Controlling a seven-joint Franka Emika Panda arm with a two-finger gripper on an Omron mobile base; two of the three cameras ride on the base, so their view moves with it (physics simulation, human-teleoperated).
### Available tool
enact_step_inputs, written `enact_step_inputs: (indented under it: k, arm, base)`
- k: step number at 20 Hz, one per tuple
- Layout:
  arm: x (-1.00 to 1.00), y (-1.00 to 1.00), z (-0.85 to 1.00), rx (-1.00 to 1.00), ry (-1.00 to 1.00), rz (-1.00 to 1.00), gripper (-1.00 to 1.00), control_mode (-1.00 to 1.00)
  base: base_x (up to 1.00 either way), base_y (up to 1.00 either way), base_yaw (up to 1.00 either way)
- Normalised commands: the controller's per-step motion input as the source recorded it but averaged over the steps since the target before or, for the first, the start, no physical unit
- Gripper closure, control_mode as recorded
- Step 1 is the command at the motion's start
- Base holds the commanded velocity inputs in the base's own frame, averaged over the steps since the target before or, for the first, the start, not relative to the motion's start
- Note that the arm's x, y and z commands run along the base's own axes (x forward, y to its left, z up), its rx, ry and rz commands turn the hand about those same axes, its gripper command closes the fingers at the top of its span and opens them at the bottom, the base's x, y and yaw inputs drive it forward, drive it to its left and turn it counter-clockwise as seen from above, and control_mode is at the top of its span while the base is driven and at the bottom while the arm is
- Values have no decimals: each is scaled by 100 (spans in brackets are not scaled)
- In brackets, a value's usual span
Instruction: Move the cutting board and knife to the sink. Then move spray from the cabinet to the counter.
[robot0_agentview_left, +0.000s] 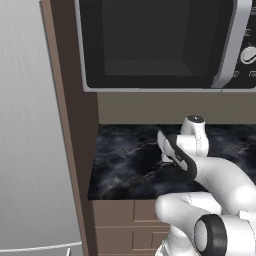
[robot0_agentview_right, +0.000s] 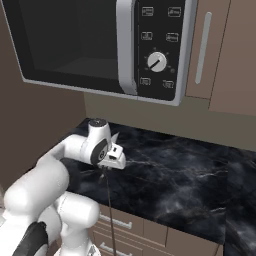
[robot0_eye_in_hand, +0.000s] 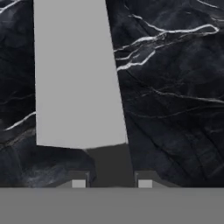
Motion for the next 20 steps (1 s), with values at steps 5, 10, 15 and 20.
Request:
enact_step_inputs:
  k: [5, 10, 15, 20]
  arm:
    - [-39, 0, 35, 0, -2, 0, 100, -100]
    - [-33, 0, 42, 0, -3, 3, 100, -100]
    - [-32, 0, 33, -2, 0, 5, 100, -100]
    - [-28, 1, 25, -6, 0, 8, 100, -100]
  base:
    - [0, 0, 0]
    - [0, 0, 0]
    - [0, 0, 0]
    - [0, 0, 0]
